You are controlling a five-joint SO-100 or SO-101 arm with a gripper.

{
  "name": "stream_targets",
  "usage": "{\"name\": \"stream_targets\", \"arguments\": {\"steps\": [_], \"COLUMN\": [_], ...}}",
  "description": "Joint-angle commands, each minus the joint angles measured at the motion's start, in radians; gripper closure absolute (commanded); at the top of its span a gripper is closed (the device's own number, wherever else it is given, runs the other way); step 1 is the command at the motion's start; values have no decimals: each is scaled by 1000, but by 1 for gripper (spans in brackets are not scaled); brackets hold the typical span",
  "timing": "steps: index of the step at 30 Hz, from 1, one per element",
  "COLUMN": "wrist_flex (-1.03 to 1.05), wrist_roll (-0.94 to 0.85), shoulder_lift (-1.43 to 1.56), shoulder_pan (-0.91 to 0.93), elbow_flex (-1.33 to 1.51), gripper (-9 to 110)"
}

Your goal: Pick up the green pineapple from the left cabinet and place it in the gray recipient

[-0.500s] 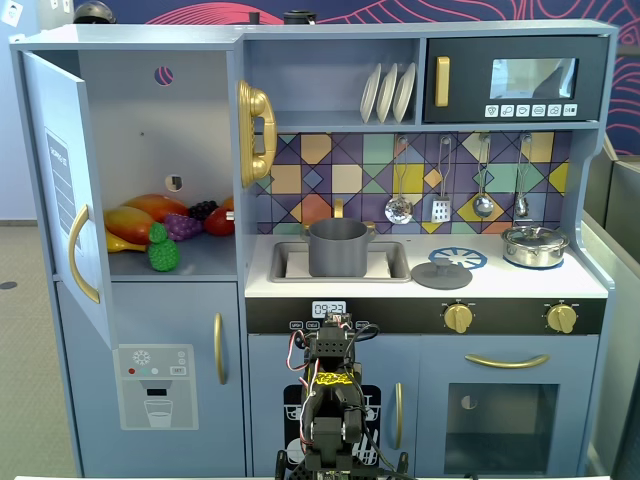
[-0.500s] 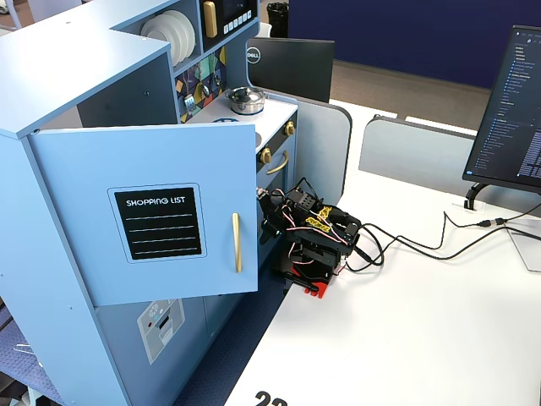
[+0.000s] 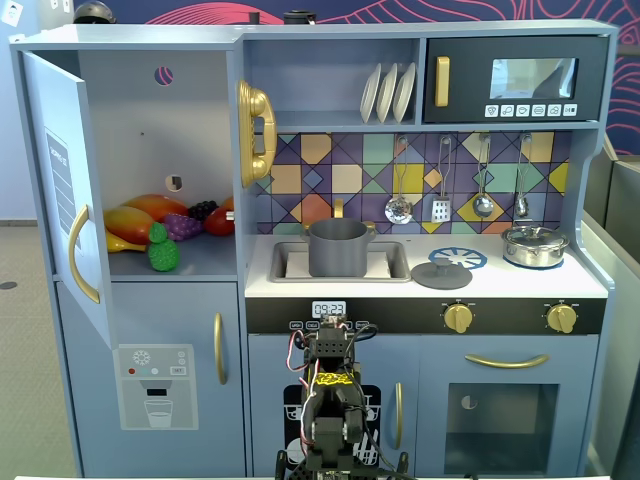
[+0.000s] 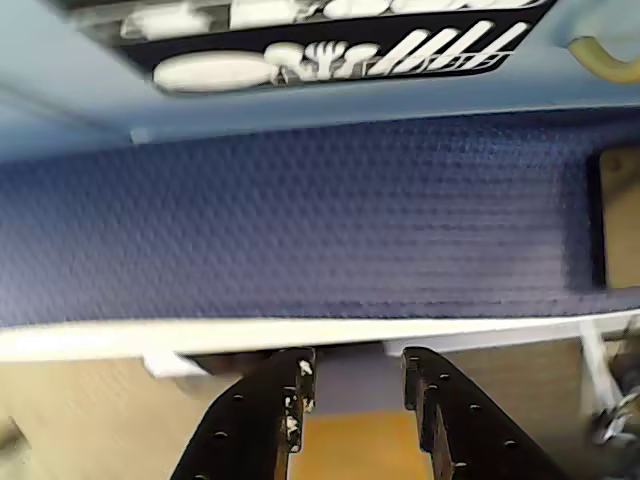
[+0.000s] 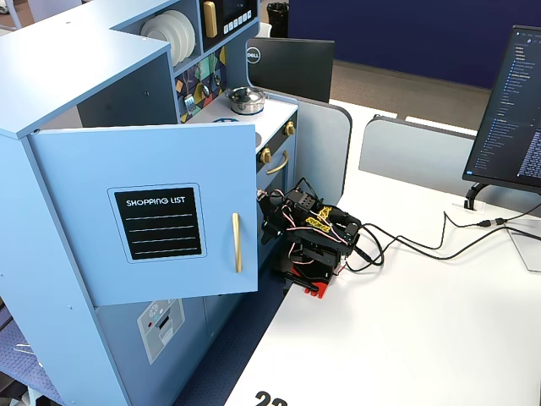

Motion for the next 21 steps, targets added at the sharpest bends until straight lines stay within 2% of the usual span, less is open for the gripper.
{"name": "stream_targets", "arguments": {"steps": [1,3,6,7,10,15,21], "wrist_flex": [-178,-494,-1121,-1239,-1345,-1414,-1454], "wrist_roll": [14,37,94,72,43,23,9], "shoulder_lift": [-17,-55,-146,-170,-245,-397,-512], "shoulder_pan": [-262,-426,-660,-726,-844,-842,-844], "elbow_flex": [12,9,-8,-34,-190,-410,-523], "gripper": [101,101,101,101,96,92,85]}}
